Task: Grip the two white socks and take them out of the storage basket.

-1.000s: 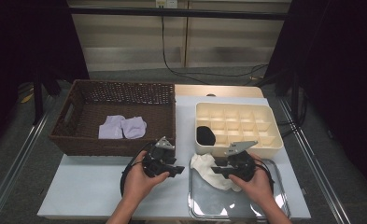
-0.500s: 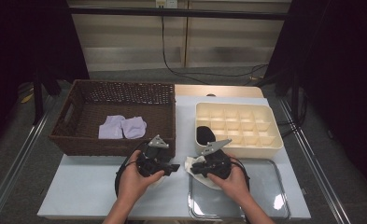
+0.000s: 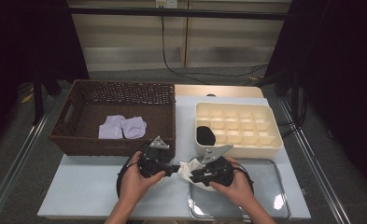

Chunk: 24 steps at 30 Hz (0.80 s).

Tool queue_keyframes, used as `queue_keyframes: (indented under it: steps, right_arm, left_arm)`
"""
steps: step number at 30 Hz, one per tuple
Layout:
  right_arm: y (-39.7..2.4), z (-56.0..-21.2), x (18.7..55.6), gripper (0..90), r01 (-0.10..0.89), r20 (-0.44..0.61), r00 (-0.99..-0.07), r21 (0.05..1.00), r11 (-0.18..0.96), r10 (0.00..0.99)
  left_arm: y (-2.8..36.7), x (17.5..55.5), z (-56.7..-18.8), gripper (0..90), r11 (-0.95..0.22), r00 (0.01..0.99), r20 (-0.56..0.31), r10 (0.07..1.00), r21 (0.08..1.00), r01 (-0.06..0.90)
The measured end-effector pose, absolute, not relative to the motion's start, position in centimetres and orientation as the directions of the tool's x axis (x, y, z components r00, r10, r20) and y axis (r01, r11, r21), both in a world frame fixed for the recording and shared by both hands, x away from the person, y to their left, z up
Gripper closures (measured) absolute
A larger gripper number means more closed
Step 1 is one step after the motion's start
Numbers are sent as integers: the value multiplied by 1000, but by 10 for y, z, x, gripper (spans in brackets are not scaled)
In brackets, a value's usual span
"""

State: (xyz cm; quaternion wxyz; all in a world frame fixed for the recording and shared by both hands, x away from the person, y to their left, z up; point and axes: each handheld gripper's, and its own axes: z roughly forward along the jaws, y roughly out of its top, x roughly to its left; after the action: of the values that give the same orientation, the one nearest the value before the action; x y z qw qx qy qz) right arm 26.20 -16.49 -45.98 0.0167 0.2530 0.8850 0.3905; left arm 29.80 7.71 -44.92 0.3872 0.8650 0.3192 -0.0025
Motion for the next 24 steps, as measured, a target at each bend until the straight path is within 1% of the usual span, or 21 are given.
queue_keyframes:
  steps: [1, 2, 4, 5, 6, 7, 8, 10, 11, 14, 15, 20, 24]
  right_arm:
    - [-171, -459, 262, 734, 443, 163, -862, 701, 559, 480]
    - [-176, -459, 262, 734, 450, 156, -853, 701, 553, 497]
    - [-181, -459, 262, 734, 465, 164, -842, 703, 537, 514]
    - [-189, -460, 261, 730, 479, 165, -828, 705, 523, 536]
    - [-193, -460, 260, 723, 484, 163, -822, 705, 519, 546]
    - [-196, -461, 259, 723, 485, 159, -818, 707, 515, 553]
    - [-199, -461, 258, 721, 491, 158, -812, 706, 511, 561]
    - [-205, -463, 256, 716, 498, 154, -803, 704, 506, 576]
    - [-207, -465, 255, 716, 506, 163, -798, 703, 499, 580]
    - [-212, -469, 255, 722, 519, 151, -783, 694, 500, 603]
    - [-213, -471, 256, 723, 517, 153, -784, 698, 495, 602]
    - [-203, -474, 259, 727, 513, 156, -789, 700, 497, 594]
    - [-190, -473, 263, 722, 494, 148, -806, 701, 514, 573]
  left_arm:
    - [74, 299, -449, 494, -495, 801, -256, 542, 672, 550]
    - [71, 300, -449, 495, -497, 809, -243, 536, 683, 535]
    - [66, 301, -450, 516, -502, 813, -235, 533, 686, 527]
    - [58, 303, -455, 532, -525, 827, -220, 518, 681, 511]
    - [55, 304, -458, 565, -553, 833, -205, 513, 664, 504]
    - [52, 305, -461, 582, -557, 833, -202, 516, 659, 505]
    - [50, 306, -463, 621, -565, 836, -198, 512, 655, 502]
    - [49, 305, -462, 733, -605, 846, -159, 510, 633, 484]
    - [47, 304, -461, 781, -604, 840, -176, 514, 621, 500]
    - [51, 301, -457, 843, -645, 847, -167, 504, 580, 498]
    - [53, 300, -457, 846, -650, 847, -160, 507, 575, 498]
    - [68, 294, -459, 865, -630, 828, -206, 521, 562, 536]
    - [76, 288, -456, 870, -624, 825, -207, 526, 566, 539]
